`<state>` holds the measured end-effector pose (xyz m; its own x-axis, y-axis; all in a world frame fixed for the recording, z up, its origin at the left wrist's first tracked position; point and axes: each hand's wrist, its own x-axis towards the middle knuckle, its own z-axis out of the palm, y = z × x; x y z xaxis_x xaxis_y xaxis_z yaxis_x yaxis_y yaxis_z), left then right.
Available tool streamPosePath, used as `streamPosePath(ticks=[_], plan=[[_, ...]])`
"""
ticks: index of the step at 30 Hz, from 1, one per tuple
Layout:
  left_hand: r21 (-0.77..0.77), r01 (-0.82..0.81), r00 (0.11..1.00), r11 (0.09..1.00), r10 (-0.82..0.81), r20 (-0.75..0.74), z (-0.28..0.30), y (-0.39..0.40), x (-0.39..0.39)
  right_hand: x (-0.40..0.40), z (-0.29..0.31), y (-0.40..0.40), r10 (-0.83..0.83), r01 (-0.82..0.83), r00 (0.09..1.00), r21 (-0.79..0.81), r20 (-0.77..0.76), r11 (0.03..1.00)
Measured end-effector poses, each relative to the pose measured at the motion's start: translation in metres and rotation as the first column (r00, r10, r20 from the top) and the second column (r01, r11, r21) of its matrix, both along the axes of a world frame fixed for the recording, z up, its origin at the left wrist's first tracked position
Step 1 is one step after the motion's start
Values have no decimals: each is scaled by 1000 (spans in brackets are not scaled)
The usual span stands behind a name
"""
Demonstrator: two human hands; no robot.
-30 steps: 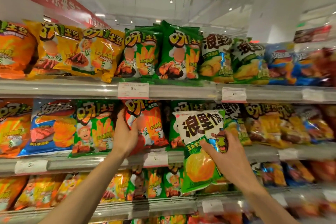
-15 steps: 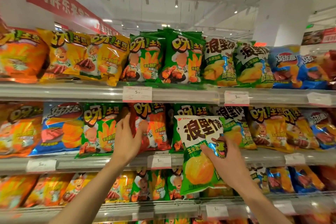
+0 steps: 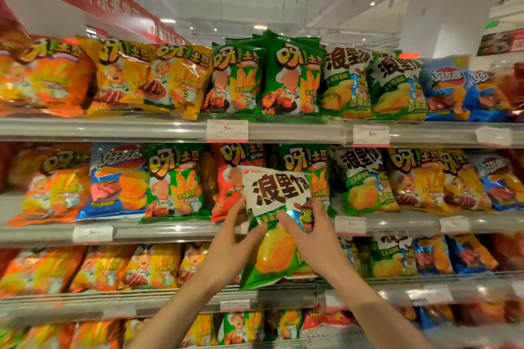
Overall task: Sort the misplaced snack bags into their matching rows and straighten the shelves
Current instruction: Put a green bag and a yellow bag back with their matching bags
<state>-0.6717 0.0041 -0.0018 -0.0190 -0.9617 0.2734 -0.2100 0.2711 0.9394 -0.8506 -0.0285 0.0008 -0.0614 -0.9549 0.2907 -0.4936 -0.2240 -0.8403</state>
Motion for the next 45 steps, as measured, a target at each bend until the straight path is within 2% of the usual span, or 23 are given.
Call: streamPosePath(ticks=[9,18,23,28,32,35,37,40,43,45], plan=[[-18,-23,1000,1000,23,-3,-3,9,-32,-36,0,5,47,-47,999,34,7,998],[-42,-25,997,999,28,66,1,-33,-174,-181,6,-32,25,-25,1000,-2,-13,1000],[11,-22,1000,1000,22,-4,-3,-65,-288,-289,7,-59,-17,16,999,-4,-37,1000],[3,-69,996,998,69,-60,-8,-90,-363,-359,7,-84,-8,8,998,1,-69,1000],[5,-90,991,996,90,-99,-8,-99,-391,-384,9,-96,31,-32,997,-12,-75,999],[10,-144,979,989,144,-141,-9,-108,-393,-397,14,-105,84,-84,996,-10,-14,996],[21,-177,973,984,178,-147,-8,-112,-388,-407,20,-117,38,-36,999,-33,36,999],[9,-215,967,977,214,-138,-7,-115,-378,-423,23,-146,-114,109,989,-55,-99,993],[2,-266,956,964,264,-132,-6,-114,-369,-426,14,-171,-136,142,943,-3,-303,990],[-3,-288,950,958,286,-126,-5,-113,-364,-421,7,-182,-150,180,911,44,-384,983]])
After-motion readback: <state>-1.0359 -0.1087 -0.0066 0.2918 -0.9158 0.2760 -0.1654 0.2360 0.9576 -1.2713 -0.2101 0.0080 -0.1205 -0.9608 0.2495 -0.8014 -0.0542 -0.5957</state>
